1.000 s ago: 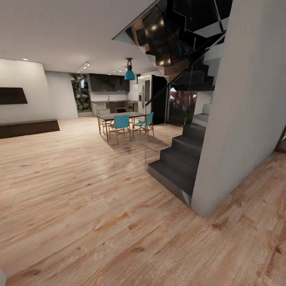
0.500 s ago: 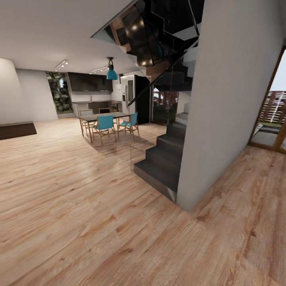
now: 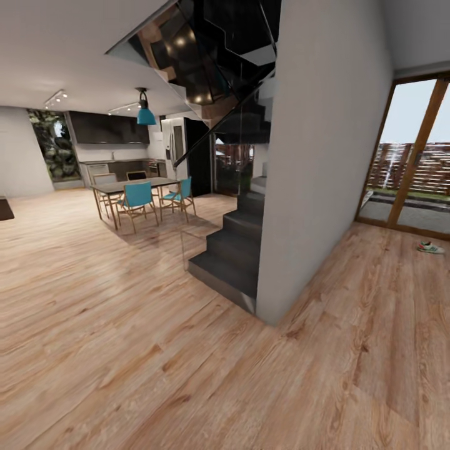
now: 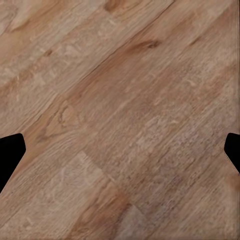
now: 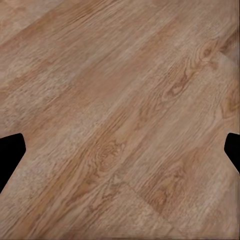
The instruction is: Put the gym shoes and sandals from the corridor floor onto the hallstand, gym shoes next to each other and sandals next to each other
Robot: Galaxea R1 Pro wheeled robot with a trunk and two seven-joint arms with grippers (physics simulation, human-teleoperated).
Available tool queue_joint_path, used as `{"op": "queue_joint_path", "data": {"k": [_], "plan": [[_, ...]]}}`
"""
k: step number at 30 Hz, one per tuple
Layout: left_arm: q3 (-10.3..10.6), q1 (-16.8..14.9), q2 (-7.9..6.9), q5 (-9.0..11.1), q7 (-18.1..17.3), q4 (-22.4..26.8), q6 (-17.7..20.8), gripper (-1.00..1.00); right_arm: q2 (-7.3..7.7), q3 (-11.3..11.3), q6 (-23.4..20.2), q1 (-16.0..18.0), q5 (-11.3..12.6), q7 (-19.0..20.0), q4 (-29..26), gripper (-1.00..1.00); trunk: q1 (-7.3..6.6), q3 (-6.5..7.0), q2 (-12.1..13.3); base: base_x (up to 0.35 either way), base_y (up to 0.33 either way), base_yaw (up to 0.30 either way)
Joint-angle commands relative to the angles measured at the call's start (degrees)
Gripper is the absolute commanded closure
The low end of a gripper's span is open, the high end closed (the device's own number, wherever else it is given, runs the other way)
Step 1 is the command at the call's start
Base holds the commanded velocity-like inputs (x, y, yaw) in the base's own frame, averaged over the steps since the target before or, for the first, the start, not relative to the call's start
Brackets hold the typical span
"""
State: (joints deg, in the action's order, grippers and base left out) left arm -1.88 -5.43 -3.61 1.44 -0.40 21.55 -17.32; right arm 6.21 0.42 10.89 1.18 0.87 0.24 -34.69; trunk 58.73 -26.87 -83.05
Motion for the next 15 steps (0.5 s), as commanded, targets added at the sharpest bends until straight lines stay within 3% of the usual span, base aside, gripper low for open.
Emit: {"op": "queue_joint_path", "data": {"k": [1, 6, 15], "plan": [[-0.11, -0.02, 0.02, 0.14, -0.04, -0.02, -0.17, -1.0, -0.02, 0.02, 0.19, 0.05, 0.08, 0.02, 0.04, -1.0, 0.0, -0.06, -0.03, 0.0, 0.0, -0.268], [-0.14, -0.02, 0.03, 0.14, -0.04, -0.02, -0.17, -1.0, -0.01, 0.02, 0.19, 0.05, 0.09, 0.02, -0.01, -1.0, 0.0, -0.06, -0.03, 0.059, 0.0, -0.268], [-0.14, -0.02, 0.01, 0.14, -0.04, -0.02, -0.17, -1.0, -0.03, 0.02, 0.19, 0.05, 0.09, 0.02, -0.02, -1.0, 0.0, -0.06, -0.03, 0.262, -0.046, -0.268]]}}
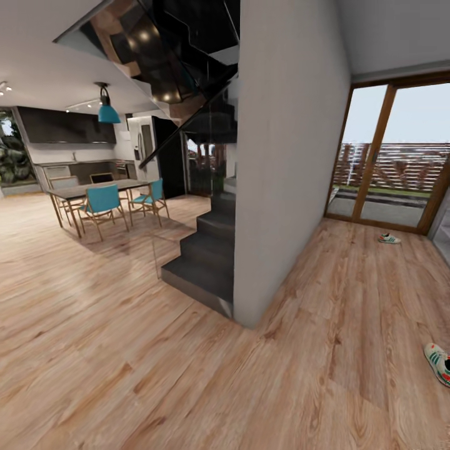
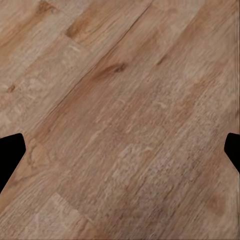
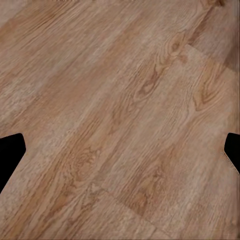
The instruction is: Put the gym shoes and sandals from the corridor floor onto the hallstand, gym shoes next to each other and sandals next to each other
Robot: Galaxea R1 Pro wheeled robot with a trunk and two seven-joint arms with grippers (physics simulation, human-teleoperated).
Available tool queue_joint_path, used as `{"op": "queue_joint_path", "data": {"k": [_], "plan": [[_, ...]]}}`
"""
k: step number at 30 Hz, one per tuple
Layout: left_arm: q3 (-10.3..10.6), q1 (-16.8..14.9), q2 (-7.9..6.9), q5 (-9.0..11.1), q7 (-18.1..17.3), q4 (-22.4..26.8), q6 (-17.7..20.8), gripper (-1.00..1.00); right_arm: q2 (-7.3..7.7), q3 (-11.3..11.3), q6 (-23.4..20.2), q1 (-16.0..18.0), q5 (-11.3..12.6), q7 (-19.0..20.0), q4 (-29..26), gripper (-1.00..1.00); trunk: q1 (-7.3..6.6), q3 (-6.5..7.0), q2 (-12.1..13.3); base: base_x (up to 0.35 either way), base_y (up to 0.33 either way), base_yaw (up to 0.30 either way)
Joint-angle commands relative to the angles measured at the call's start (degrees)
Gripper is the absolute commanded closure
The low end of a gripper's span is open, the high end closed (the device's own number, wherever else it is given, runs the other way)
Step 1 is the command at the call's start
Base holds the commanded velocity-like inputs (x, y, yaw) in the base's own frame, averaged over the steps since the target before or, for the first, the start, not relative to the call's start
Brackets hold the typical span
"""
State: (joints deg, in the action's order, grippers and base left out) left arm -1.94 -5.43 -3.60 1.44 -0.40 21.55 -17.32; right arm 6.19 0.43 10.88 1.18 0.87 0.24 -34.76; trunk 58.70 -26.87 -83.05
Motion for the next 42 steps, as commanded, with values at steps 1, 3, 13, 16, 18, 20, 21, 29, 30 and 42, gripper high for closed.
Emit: {"op": "queue_joint_path", "data": {"k": [1, 3, 13, 16, 18, 20, 21, 29, 30, 42], "plan": [[-0.08, -0.02, 0.0, 0.14, -0.04, -0.01, -0.17, -1.0, 0.01, 0.01, 0.19, 0.05, 0.09, 0.03, 0.07, -1.0, 0.03, -0.06, -0.03, 0.299, -0.08, -0.268], [-0.08, -0.02, 0.0, 0.14, -0.04, -0.01, -0.17, -1.0, 0.0, 0.01, 0.19, 0.05, 0.1, 0.03, 0.06, -1.0, 0.03, -0.06, -0.03, 0.305, -0.087, -0.268], [-0.08, -0.02, 0.0, 0.14, -0.04, -0.01, -0.17, -1.0, -0.03, 0.01, 0.19, 0.05, 0.1, 0.03, 0.05, -1.0, 0.03, -0.06, -0.03, 0.311, -0.092, -0.268], [-0.08, -0.02, 0.0, 0.14, -0.04, -0.01, -0.17, -1.0, -0.04, 0.01, 0.19, 0.05, 0.1, 0.03, 0.05, -1.0, 0.03, -0.06, -0.03, 0.312, -0.101, -0.268], [-0.08, -0.02, 0.0, 0.14, -0.04, -0.01, -0.17, -1.0, -0.04, 0.01, 0.19, 0.05, 0.1, 0.03, 0.05, -1.0, 0.03, -0.06, -0.03, 0.306, -0.12, -0.268], [-0.08, -0.02, 0.0, 0.14, -0.04, -0.01, -0.17, -1.0, -0.04, 0.01, 0.19, 0.05, 0.1, 0.03, 0.05, -1.0, 0.03, -0.06, -0.03, 0.298, -0.135, -0.268], [-0.08, -0.02, 0.0, 0.14, -0.04, -0.01, -0.17, -1.0, -0.04, 0.01, 0.19, 0.05, 0.1, 0.03, 0.05, -1.0, 0.03, -0.06, -0.03, 0.293, -0.145, -0.268], [-0.08, -0.02, 0.0, 0.14, -0.04, -0.01, -0.17, -1.0, 0.0, 0.01, 0.19, 0.05, 0.1, 0.03, 0.05, -1.0, 0.03, -0.06, -0.03, 0.268, -0.172, -0.268], [-0.08, -0.02, 0.0, 0.14, -0.04, -0.01, -0.17, -1.0, -0.01, 0.01, 0.19, 0.05, 0.1, 0.04, 0.05, -1.0, 0.03, -0.06, -0.03, 0.243, -0.196, -0.268], [-0.08, -0.02, 0.0, 0.14, -0.04, -0.01, -0.17, -1.0, -0.03, 0.01, 0.19, 0.05, 0.1, 0.03, 0.04, -1.0, 0.03, -0.06, -0.03, 0.231, -0.218, -0.268]]}}
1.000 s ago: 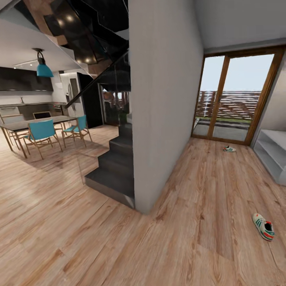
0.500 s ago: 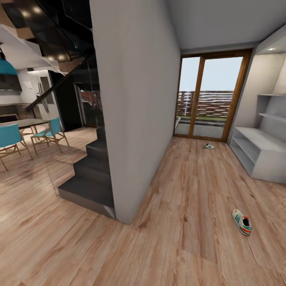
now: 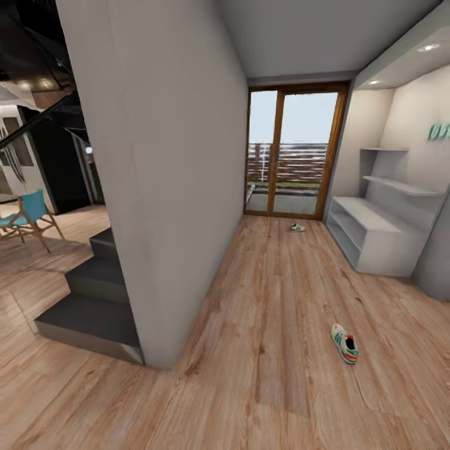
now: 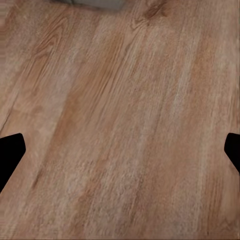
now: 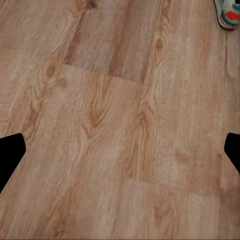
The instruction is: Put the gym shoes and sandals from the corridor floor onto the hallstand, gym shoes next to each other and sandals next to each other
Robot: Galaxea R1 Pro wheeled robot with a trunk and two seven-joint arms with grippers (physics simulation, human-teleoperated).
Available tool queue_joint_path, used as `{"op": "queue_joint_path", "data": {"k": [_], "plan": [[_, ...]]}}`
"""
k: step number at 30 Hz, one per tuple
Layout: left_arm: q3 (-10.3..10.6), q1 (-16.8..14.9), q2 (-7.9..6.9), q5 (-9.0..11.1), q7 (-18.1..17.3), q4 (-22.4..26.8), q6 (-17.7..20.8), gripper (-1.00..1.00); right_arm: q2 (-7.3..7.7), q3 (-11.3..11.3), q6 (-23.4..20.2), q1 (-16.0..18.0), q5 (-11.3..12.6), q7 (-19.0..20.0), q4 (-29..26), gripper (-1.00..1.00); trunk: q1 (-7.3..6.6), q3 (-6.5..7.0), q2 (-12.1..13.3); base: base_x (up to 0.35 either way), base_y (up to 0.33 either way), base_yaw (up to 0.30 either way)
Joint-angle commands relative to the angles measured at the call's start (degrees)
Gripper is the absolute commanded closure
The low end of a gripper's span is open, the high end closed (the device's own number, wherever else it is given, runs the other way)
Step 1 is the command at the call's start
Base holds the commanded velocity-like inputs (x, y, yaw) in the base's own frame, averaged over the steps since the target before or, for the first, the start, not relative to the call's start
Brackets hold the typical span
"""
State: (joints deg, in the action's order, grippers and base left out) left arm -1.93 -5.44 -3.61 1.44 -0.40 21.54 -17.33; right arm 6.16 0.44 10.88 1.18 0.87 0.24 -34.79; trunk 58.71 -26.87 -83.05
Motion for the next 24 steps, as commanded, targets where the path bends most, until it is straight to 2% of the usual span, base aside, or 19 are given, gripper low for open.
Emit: {"op": "queue_joint_path", "data": {"k": [1, 24], "plan": [[-0.09, -0.01, 0.01, 0.14, -0.04, -0.01, -0.16, -1.0, -0.01, 0.0, 0.2, 0.05, 0.09, 0.02, 0.07, -1.0, 0.02, -0.06, -0.03, 0.227, -0.223, -0.268], [-0.09, -0.01, 0.0, 0.14, -0.04, -0.01, -0.16, -1.0, 0.01, 0.0, 0.2, 0.05, 0.09, 0.1, -0.01, -1.0, 0.02, -0.22, -0.03, 0.236, -0.205, -0.265]]}}
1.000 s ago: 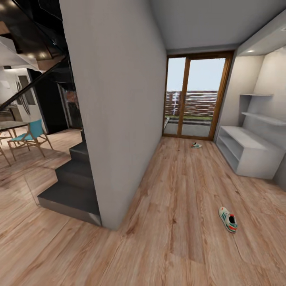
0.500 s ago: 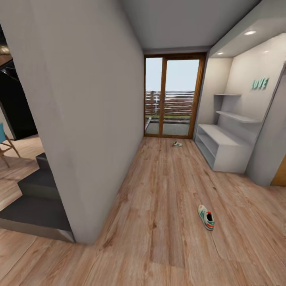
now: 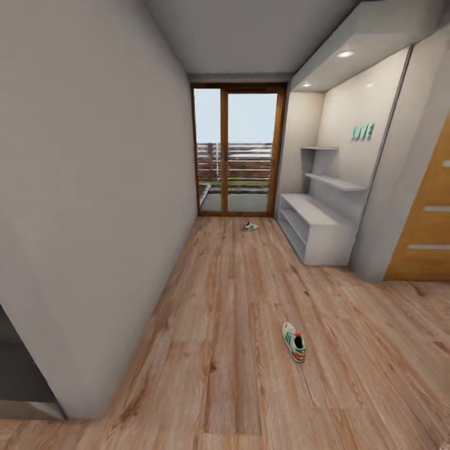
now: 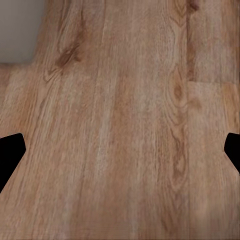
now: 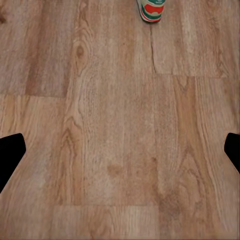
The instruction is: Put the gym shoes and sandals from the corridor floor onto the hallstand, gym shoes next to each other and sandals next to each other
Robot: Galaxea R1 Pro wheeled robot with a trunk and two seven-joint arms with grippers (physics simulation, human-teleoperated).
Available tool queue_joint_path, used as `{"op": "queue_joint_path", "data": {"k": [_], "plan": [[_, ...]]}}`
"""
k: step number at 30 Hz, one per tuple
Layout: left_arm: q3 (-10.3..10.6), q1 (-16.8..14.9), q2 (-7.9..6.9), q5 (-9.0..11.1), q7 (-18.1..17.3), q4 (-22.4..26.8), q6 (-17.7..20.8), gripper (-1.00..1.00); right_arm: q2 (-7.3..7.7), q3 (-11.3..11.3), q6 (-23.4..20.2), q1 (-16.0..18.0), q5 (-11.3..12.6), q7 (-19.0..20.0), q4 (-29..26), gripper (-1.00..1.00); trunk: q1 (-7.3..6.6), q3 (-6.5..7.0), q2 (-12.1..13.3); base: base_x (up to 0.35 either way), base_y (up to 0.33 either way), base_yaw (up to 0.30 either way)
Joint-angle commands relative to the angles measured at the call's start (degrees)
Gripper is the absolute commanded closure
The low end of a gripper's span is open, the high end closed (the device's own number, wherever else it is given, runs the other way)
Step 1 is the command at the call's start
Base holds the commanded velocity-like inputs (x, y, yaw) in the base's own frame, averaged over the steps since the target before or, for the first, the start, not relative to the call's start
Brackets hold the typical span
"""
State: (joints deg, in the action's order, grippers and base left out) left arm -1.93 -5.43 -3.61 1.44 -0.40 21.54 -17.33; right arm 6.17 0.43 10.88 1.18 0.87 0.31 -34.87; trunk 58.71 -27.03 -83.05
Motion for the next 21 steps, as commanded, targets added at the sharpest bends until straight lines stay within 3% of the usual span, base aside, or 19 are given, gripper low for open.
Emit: {"op": "queue_joint_path", "data": {"k": [1, 9, 21], "plan": [[-0.09, -0.02, 0.01, 0.14, -0.04, -0.01, -0.17, -1.0, 0.0, 0.01, 0.2, 0.05, 0.09, 0.03, 0.07, -1.0, 0.02, -0.11, -0.03, 0.249, -0.188, -0.242], [-0.08, -0.02, 0.01, 0.14, -0.04, -0.01, -0.17, -1.0, -0.01, 0.01, 0.2, 0.05, 0.09, 0.04, 0.0, -1.0, 0.02, -0.58, -0.03, 0.295, -0.138, -0.235], [-0.09, -0.02, 0.01, 0.14, -0.04, -0.01, -0.17, -1.0, -0.02, 0.01, 0.2, 0.05, 0.09, 0.04, -0.05, -1.0, 0.02, -1.41, -0.03, 0.332, -0.015, -0.208]]}}
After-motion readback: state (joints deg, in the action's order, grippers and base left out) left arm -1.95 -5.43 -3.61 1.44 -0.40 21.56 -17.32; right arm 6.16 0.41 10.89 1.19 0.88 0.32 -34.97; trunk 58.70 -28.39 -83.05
